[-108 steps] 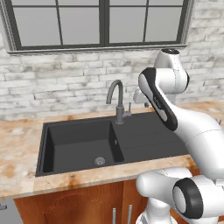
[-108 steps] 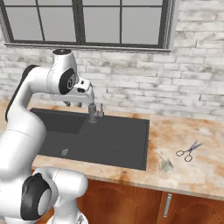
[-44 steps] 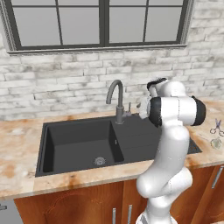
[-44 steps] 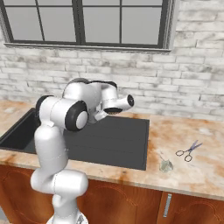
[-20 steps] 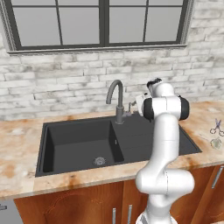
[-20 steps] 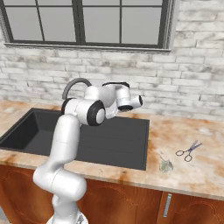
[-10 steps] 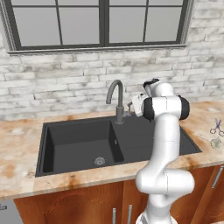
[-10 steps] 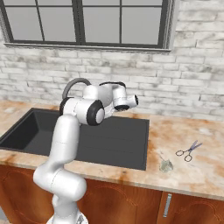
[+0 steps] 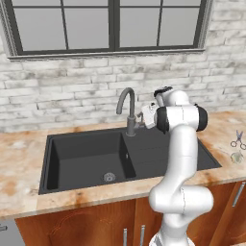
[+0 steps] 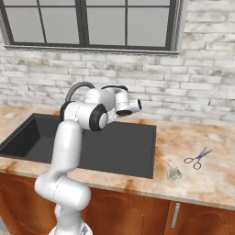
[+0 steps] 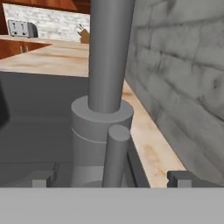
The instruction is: Turn on the sink faucet. Then move the garlic from the counter to the sink. Turn off the sink. Move the vegetable from the sink to the pot next to the stove. Finally move the pot to the front right burner.
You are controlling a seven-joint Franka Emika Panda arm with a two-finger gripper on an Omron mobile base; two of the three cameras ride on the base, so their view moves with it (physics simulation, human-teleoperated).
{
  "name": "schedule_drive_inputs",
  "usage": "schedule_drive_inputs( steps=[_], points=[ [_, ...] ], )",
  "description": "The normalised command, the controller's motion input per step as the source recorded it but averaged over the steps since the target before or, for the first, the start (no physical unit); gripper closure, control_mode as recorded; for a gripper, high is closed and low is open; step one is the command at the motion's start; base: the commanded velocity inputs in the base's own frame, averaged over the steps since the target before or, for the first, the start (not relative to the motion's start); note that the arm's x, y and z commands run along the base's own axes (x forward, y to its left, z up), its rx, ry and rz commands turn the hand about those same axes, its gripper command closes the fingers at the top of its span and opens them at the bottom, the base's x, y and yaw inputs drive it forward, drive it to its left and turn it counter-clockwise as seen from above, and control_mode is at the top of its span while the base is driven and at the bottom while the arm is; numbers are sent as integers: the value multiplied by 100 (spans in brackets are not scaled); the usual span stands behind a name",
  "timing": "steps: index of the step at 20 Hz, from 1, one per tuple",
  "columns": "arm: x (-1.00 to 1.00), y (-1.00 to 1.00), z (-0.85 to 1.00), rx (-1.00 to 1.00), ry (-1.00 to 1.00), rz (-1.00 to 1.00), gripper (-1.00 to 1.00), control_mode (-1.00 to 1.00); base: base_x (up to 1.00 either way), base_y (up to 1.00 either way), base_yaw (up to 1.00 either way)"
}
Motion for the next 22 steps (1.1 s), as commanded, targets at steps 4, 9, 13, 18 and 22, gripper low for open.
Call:
schedule_drive_inputs(
  steps=[4, 9, 13, 18, 22],
  points=[
    [0, 11, 0, 0, 0, -7, 100, -100, 0, 0, 0],
    [0, 14, 0, 0, 0, -13, 100, -100, 0, 0, 0],
    [-2, 15, 0, 0, 0, -21, 100, -100, 0, 0, 0],
    [-3, 2, 0, 0, 0, -29, 100, -100, 0, 0, 0],
    [-1, 0, 0, 0, 0, -34, 100, -100, 0, 0, 0]
  ],
)
